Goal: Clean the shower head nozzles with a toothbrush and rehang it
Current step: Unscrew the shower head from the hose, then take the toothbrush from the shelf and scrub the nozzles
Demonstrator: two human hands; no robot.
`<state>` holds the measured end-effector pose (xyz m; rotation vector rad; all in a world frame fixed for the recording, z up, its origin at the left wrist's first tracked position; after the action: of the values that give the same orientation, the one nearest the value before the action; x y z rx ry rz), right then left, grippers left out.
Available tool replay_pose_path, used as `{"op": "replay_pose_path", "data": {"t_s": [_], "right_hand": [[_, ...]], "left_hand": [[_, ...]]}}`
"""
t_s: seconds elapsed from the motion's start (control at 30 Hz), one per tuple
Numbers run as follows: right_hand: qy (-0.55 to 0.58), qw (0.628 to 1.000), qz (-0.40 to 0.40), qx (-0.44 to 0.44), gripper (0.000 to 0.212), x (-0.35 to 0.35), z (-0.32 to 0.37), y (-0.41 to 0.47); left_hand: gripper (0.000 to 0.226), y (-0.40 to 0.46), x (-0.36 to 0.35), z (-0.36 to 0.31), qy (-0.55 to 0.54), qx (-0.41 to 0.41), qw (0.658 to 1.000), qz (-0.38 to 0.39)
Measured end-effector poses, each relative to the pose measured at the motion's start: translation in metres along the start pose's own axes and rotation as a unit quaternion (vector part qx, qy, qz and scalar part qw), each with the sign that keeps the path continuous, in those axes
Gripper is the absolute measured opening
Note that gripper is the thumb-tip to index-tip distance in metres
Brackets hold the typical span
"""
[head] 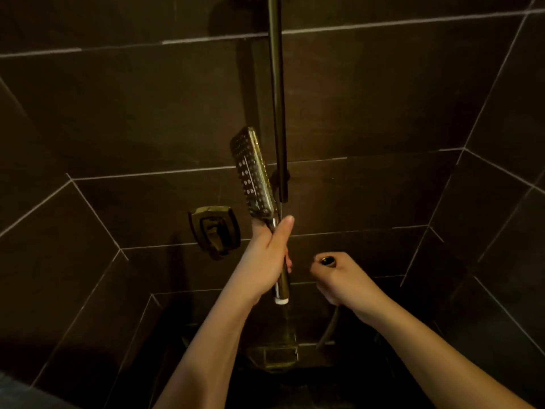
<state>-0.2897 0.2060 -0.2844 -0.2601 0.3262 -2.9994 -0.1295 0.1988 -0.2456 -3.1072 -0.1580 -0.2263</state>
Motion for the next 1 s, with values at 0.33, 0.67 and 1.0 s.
{"op": "replay_pose_path", "data": {"t_s": [0.33, 0.67, 1.0], "right_hand": [[-0.168, 0.972, -0.045, 0.155, 0.011, 0.036, 0.123, 0.037], [-0.406, 0.850, -0.126, 0.311, 0.041, 0.084, 0.316, 0.067], [-0.297, 0.833, -0.308, 0.351, 0.024, 0.126, 0.439, 0.092]], "left_hand": [[0.031, 0.024, 0.028, -0.057, -0.081, -0.104, 0.987, -0.097], [0.053, 0.039, 0.038, -0.136, -0.060, -0.293, 0.938, -0.177], [0.039, 0.054, 0.036, -0.174, -0.068, -0.305, 0.931, -0.188]]}}
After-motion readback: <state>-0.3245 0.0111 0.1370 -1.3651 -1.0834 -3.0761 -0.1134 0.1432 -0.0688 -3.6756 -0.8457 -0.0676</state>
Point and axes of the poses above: each hand's wrist, its own y-axis towards the middle knuckle, its own x-axis out of the back of the hand, z = x × y, the point moved 2 cm from there along y, towards the middle knuckle, and after that the axes turned 12 degrees about -z, right-handed, at the moved point
